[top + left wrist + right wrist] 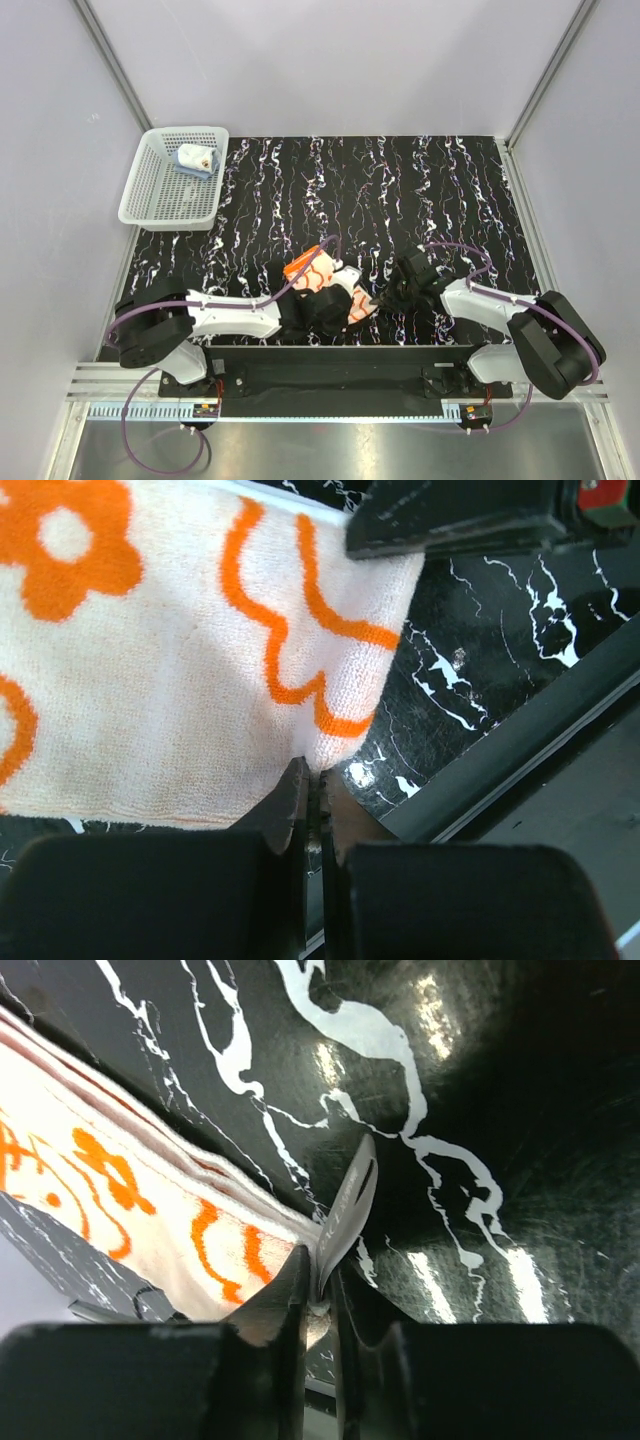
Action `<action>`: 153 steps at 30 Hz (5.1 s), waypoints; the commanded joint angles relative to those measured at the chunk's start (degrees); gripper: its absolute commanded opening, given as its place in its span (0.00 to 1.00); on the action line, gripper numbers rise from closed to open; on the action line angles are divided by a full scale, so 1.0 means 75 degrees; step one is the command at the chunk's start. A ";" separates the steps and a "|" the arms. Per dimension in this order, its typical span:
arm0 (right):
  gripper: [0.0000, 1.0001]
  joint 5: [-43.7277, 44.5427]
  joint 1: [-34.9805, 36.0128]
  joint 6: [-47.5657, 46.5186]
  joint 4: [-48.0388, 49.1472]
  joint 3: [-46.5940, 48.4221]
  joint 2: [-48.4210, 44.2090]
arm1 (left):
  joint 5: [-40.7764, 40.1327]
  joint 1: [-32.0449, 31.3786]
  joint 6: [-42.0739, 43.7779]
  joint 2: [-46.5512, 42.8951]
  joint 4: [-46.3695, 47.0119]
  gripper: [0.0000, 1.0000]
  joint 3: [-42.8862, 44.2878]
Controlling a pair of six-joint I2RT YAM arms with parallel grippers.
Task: Roll the towels
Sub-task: Roll the towel
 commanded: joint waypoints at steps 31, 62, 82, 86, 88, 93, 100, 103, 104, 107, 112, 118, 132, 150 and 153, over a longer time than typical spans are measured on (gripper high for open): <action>0.40 -0.0413 0.0086 -0.1891 -0.1267 0.0585 -0.3317 | 0.4200 0.2660 -0.2900 -0.0632 0.1725 0.00 -0.1650; 0.22 -0.1225 0.0825 -0.1691 0.4137 -0.0566 0.0243 | 0.6168 0.4302 -0.3370 0.1068 0.3282 0.00 -0.2470; 0.16 -0.0359 0.0825 -0.1491 0.4070 -0.0437 0.2026 | 0.5104 0.4502 -0.2269 -0.0044 0.1211 0.49 -0.2296; 0.16 -0.0042 0.0825 -0.1526 0.3227 -0.0261 0.1851 | 0.3970 0.4502 -0.1684 -0.0793 -0.0263 0.47 -0.2072; 0.16 0.0064 0.0825 -0.1550 0.3037 -0.0214 0.1815 | 0.3325 0.4490 -0.1519 -0.0993 -0.0676 0.45 -0.2014; 0.16 0.0006 0.0825 -0.1573 0.2861 -0.0097 0.1909 | 0.1953 0.4409 -0.1178 -0.1719 -0.1989 0.31 -0.1756; 0.16 -0.0170 0.0825 -0.1562 0.2931 0.0032 0.2178 | 0.0308 0.2874 -0.0839 -0.3419 -0.2812 0.25 -0.0761; 0.16 -0.0229 0.0825 -0.1562 0.2931 0.0079 0.2237 | 0.0834 0.2440 -0.0523 -0.3235 -0.2157 0.22 -0.0468; 0.16 -0.0241 0.0825 -0.1573 0.2931 0.0079 0.2237 | 0.0906 0.2172 -0.0406 -0.3117 -0.1900 0.21 -0.0362; 0.15 -0.0276 0.0825 -0.1550 0.2896 0.0091 0.2272 | 0.0896 0.1749 -0.0218 -0.2496 -0.1640 0.18 0.0200; 0.15 -0.0334 0.0825 -0.1550 0.2896 0.0103 0.2319 | 0.0965 0.1279 -0.0124 -0.1384 -0.1090 0.17 0.0763; 0.15 -0.0393 0.0825 -0.1550 0.2908 0.0103 0.2366 | 0.1001 0.1279 -0.0077 -0.0387 -0.0760 0.15 0.0940; 0.14 -0.0463 0.0825 -0.1573 0.3072 0.0009 0.2553 | 0.1141 0.2052 0.0111 -0.0210 -0.0245 0.15 0.0155; 0.13 -0.0522 0.0825 -0.1550 0.3154 0.0020 0.2799 | 0.0427 0.2252 0.0286 -0.0454 -0.0607 0.35 -0.0373; 0.13 -0.0534 0.0825 -0.1562 0.3154 0.0044 0.2846 | 0.0052 0.2240 0.0368 -0.0631 -0.0924 0.41 -0.0431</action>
